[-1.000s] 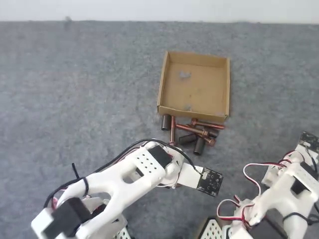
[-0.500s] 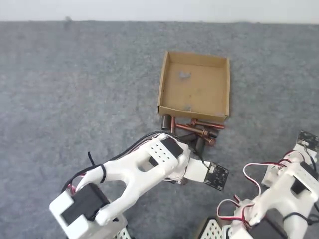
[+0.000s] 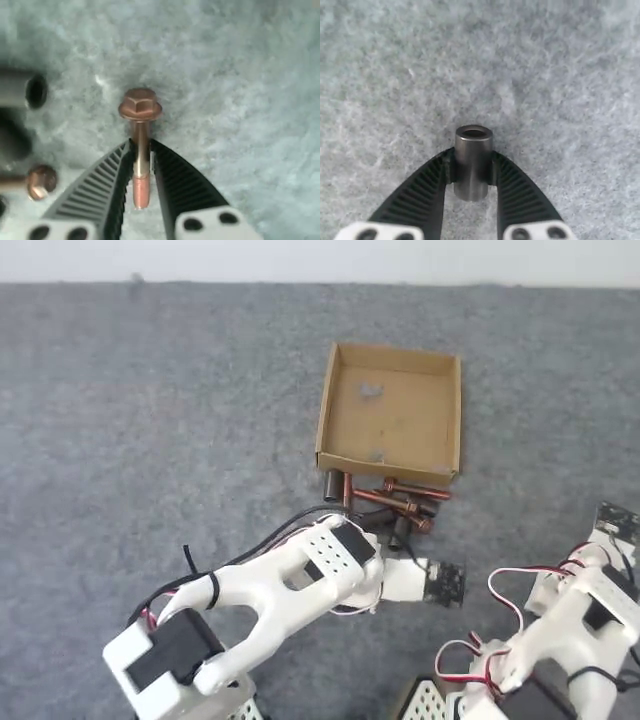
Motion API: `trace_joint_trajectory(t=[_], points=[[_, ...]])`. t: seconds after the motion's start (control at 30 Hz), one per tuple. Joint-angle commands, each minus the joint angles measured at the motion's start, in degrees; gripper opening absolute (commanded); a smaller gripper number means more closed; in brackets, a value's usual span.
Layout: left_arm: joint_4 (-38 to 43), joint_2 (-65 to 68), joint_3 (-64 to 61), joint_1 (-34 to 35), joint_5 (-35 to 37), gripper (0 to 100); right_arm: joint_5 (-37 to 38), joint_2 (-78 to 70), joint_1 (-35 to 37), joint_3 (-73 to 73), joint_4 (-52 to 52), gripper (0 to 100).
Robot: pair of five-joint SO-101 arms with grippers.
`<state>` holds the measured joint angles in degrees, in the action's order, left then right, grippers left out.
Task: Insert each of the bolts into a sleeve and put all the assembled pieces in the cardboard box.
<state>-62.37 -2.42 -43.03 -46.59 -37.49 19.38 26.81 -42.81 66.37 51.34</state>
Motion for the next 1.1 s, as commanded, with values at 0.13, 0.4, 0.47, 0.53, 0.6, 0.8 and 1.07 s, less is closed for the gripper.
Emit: trace_joint_trajectory(t=[0.13, 0.4, 0.47, 0.53, 0.6, 0.8, 1.07], points=[[-4.66, -13.01, 0.48, -0.62, 21.98, 1, 0.79, -0.66, 0.13, -1.85, -0.13, 1.7], [-7.47, -26.99, -2.68, 16.88, 31.12, 2, 0.79, -0.75, 0.13, -1.85, -0.13, 1.7], [-7.30, -27.43, -2.77, 23.30, 33.41, 2, 0.79, -0.75, 0.13, -1.76, -0.04, 1.7], [-6.42, -26.64, -2.77, 30.33, 36.48, 2, 0.88, -0.75, 0.13, -1.76, -0.04, 1.7], [-3.43, -25.05, -3.21, 36.92, 39.91, 2, 0.88, -0.75, 0.13, -1.76, -0.04, 1.7], [10.29, -14.59, -6.11, 45.89, 46.95, 2, 0.88, -0.75, 0.13, -1.76, -0.04, 1.7], [9.32, 2.99, 5.32, 47.21, 47.38, 2, 0.88, -0.75, 0.13, -1.76, -0.04, 1.7]])
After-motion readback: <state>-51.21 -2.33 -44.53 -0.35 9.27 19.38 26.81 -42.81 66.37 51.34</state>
